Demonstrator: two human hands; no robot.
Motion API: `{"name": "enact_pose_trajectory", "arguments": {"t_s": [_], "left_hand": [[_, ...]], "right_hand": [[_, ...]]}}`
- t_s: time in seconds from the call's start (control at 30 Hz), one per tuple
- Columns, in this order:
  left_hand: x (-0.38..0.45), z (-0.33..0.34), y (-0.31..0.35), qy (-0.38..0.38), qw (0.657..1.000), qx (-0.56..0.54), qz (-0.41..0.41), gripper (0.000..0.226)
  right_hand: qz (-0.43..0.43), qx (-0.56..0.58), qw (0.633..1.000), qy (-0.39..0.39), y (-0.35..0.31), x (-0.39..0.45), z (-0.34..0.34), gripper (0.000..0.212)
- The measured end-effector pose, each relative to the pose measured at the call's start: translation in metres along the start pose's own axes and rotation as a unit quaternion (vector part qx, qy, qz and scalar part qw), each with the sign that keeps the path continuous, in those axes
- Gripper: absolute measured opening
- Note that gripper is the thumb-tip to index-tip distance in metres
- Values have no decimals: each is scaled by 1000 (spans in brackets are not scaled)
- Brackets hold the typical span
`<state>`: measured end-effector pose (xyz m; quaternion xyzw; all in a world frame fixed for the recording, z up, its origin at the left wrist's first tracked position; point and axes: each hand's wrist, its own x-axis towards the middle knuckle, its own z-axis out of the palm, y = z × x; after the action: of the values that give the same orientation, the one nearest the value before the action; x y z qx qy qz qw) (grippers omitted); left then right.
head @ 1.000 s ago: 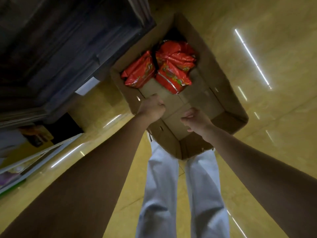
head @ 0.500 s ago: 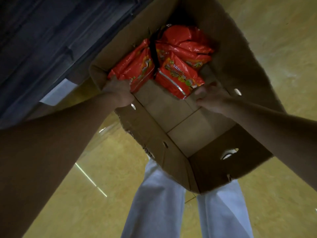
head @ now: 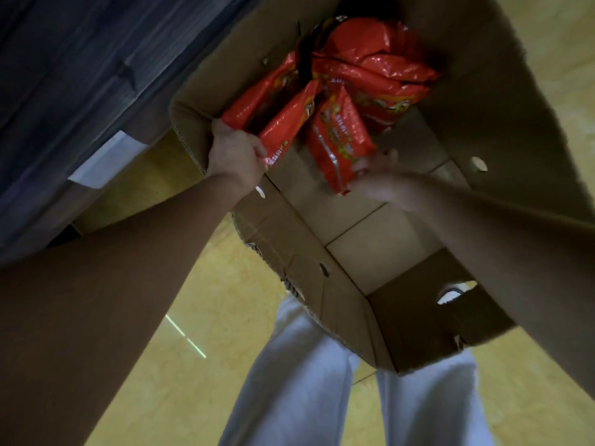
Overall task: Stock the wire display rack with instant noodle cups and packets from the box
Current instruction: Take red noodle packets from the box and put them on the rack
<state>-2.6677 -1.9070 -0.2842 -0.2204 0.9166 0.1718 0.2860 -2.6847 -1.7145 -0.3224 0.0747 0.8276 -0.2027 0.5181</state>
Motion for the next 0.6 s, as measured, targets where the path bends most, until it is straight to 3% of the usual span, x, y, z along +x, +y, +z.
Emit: {"name": "enact_pose_trajectory", "arguments": {"t_s": [0.2,0.33,0.4,0.53,0.6], "left_hand": [[-13,3,30,-194,981,13,-26,41],[-25,14,38,-215,971,-29,-102,54],[-35,12,44,-208,967,-94,-111,47],[-67,-12,71,-209,951,-210,-90,7],[-87,-22,87,-214,942,-245,-81,11]], "right_hand": [[-53,-53,997,-16,-9,-42,-19,48],[-71,-49,995,-56,-3,-71,-50,39],[-58,-38,996,-62,2,-81,-59,40],[-54,-30,997,-53,11,-101,-69,53],[-66,-45,995,-57,12,-118,-76,68]]}}
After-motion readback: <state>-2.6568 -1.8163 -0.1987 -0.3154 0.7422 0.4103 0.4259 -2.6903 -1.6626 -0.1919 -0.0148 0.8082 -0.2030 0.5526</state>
